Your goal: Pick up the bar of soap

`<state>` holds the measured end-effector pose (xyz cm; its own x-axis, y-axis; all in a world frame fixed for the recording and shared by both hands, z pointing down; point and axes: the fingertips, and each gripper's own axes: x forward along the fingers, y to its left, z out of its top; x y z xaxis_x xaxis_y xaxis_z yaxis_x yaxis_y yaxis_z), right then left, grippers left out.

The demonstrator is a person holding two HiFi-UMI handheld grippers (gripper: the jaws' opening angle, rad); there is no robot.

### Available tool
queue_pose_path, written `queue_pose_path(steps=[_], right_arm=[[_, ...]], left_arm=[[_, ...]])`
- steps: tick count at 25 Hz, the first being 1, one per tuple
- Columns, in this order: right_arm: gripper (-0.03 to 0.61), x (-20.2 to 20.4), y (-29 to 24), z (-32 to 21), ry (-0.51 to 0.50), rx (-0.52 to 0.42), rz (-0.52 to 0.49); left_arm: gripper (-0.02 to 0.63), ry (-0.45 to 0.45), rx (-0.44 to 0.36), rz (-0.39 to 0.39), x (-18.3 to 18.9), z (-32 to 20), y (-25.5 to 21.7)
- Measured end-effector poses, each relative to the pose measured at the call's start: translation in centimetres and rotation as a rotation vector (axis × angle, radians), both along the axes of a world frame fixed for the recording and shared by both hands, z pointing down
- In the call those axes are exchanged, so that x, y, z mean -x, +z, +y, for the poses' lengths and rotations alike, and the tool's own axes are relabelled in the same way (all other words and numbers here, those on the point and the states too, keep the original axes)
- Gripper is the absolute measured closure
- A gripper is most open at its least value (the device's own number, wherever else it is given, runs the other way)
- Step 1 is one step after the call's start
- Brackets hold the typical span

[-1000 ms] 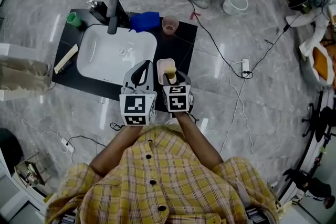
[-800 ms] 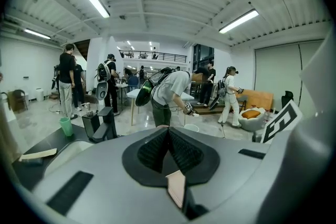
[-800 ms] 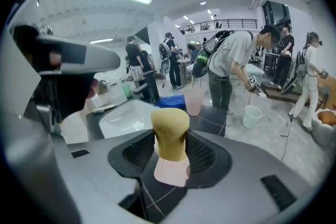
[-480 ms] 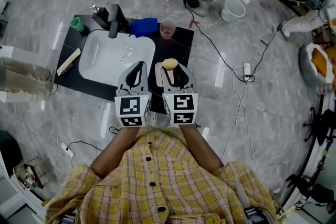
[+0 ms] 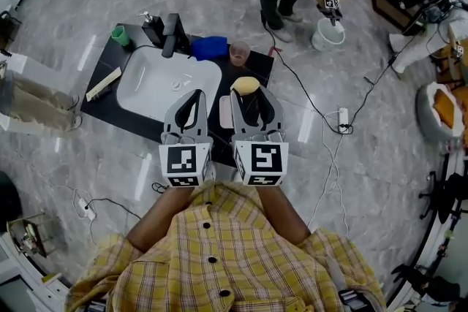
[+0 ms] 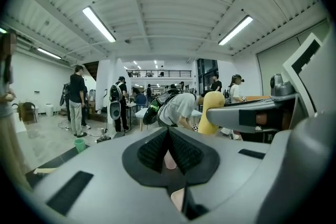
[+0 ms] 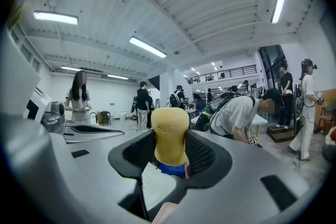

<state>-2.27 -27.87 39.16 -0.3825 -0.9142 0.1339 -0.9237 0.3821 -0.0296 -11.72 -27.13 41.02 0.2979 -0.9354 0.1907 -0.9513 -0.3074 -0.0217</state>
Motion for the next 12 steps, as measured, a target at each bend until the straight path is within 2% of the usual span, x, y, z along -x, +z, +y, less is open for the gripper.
queue_pose_path(steps=[12], right_arm=[[0.379, -0.5, -6.4, 3.0, -0.024, -0.161, -0.059]], left_arm=[[0.603, -0.019, -0.132, -0.026, -0.5, 3.4, -4.3]])
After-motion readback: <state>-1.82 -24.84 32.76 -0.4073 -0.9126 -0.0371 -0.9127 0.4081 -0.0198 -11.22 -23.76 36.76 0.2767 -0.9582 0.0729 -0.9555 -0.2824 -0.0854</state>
